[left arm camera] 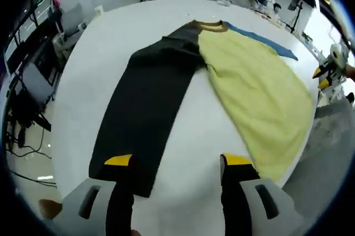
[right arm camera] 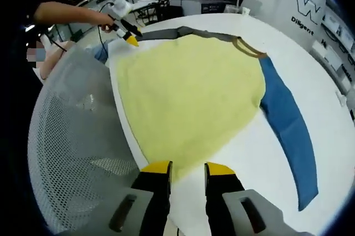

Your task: Fold the garment on the visible template until the final outline fits inside the template.

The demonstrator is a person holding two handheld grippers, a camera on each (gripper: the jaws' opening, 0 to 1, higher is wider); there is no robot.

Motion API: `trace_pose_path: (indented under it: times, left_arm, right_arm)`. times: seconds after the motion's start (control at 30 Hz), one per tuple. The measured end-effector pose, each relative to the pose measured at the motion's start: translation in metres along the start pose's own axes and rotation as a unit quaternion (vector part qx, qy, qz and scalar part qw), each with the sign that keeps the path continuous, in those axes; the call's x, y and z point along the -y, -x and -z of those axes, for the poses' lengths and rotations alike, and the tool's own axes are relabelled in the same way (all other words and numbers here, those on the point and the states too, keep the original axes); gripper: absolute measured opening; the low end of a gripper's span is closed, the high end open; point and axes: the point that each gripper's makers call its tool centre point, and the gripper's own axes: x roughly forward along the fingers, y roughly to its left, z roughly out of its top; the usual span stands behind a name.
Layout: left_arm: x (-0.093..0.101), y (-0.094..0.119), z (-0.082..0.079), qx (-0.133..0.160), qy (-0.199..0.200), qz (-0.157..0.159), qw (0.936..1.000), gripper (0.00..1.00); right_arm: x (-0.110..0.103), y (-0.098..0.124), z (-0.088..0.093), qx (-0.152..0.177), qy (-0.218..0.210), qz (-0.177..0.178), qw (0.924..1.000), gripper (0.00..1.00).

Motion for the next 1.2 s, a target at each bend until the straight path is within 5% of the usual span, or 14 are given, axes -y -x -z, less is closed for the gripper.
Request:
trace_pose_path:
  times: [0.33,0.53,0.97,1.2]
  left_arm:
    - [-0.033,0.005,0.007,-0.014,-0.01,-0.023,0.9996,0.57]
    - [-0.055,0.003,0.009,-0.018,0.005,-0.036,0.9992,0.73]
    - [-0.06,0.005,0.01,-0.028,-0.009,-0.03,0.9991,0.89]
    - [-0.055,0.016,0.002,-0.011,-0.011,-0.039,0.9991,0.92]
  right_arm:
    - [0.008,-0.004,-0.001,-0.002,-0.013,0.014,0.9998,0.18]
    - [0.014,-0.001,0.008,-0.006,-0.024,0.023,0.9994,0.2]
    - [0.044,0.01,0.028,-0.002,-0.07,0.06,0.9957,0.23]
    - [0.081,0.015,0.026,0.035,-0.09,0.104,0.9899,0.39]
